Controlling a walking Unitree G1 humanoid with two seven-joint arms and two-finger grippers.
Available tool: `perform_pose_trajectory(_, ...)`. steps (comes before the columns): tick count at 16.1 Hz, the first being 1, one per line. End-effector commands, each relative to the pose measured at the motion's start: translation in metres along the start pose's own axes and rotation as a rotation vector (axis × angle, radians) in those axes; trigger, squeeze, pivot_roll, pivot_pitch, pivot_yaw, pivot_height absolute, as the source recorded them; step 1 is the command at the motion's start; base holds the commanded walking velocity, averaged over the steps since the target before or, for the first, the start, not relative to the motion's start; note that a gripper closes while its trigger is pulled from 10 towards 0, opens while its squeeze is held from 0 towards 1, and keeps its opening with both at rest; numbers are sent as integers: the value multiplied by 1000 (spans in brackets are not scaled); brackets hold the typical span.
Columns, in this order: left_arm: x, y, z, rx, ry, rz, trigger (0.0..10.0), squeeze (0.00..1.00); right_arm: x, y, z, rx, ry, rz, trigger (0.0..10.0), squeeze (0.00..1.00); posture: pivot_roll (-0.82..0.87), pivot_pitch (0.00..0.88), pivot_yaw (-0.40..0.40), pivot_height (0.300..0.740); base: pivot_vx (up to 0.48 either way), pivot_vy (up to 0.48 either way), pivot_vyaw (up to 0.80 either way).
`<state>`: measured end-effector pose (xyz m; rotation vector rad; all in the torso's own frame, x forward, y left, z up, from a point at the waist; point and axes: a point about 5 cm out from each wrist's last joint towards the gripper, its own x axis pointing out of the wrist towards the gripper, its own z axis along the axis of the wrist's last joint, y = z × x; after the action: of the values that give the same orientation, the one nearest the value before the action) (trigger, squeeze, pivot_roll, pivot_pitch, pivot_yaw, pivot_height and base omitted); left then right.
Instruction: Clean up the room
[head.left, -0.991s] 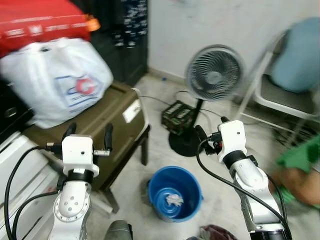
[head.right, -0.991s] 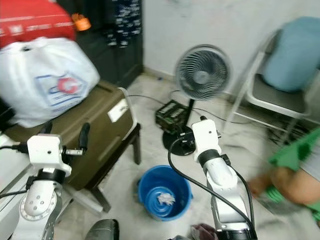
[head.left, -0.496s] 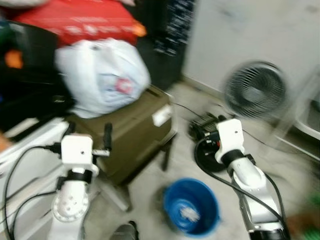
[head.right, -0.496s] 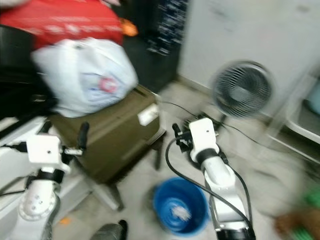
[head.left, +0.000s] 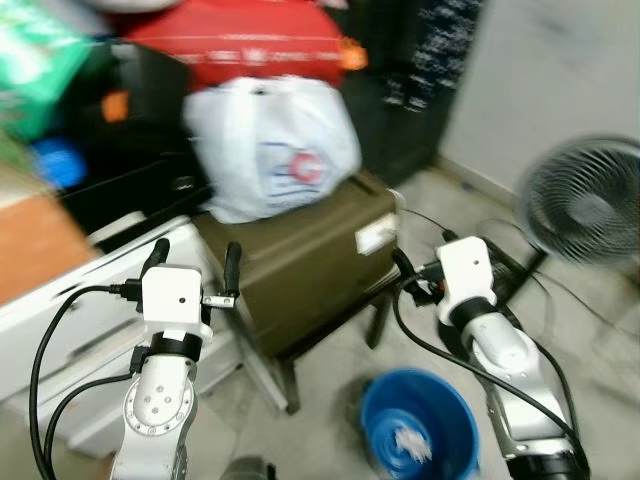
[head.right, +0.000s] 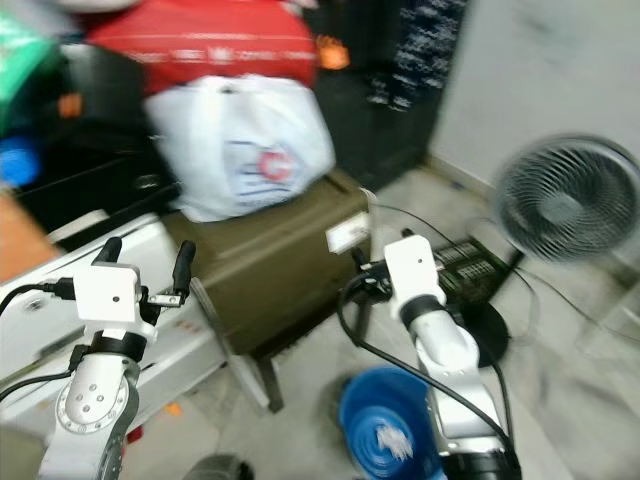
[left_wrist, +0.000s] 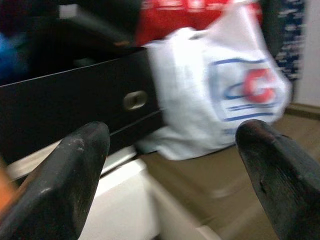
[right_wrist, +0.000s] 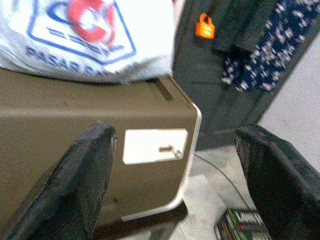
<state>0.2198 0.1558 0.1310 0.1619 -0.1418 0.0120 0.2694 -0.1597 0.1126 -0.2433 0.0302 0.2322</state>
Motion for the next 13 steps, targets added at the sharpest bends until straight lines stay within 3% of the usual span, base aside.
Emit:
perform_pose_trajectory(1,-1,6,-2,19,17,17,10000,0,4,5,5,9,-24,13,10000,0,-21,0,-41,740,0,0,800)
perform_pose_trajectory(5,-8,7,-9,64,37,33,10000,0,5,5,2,25,-28,-9,10000,0,-15,0,0,740,0,0,800)
perform_pose_trajectory(7,-1,7,-13,80,45,6,10000,0,9,9,0,49,-38,-60,10000,0,-38,0,50,740,0,0,800)
perform_pose_trajectory(11,14,16,-14,113,63,28,10000,0,14,13,2,22,-39,-50,10000,0,-67,0,53,740,0,0,800)
perform_pose_trajectory(13,5,24,-17,91,103,70,10000,0,8,20,-3,29,-23,-17,10000,0,-38,0,43,740,0,0,800)
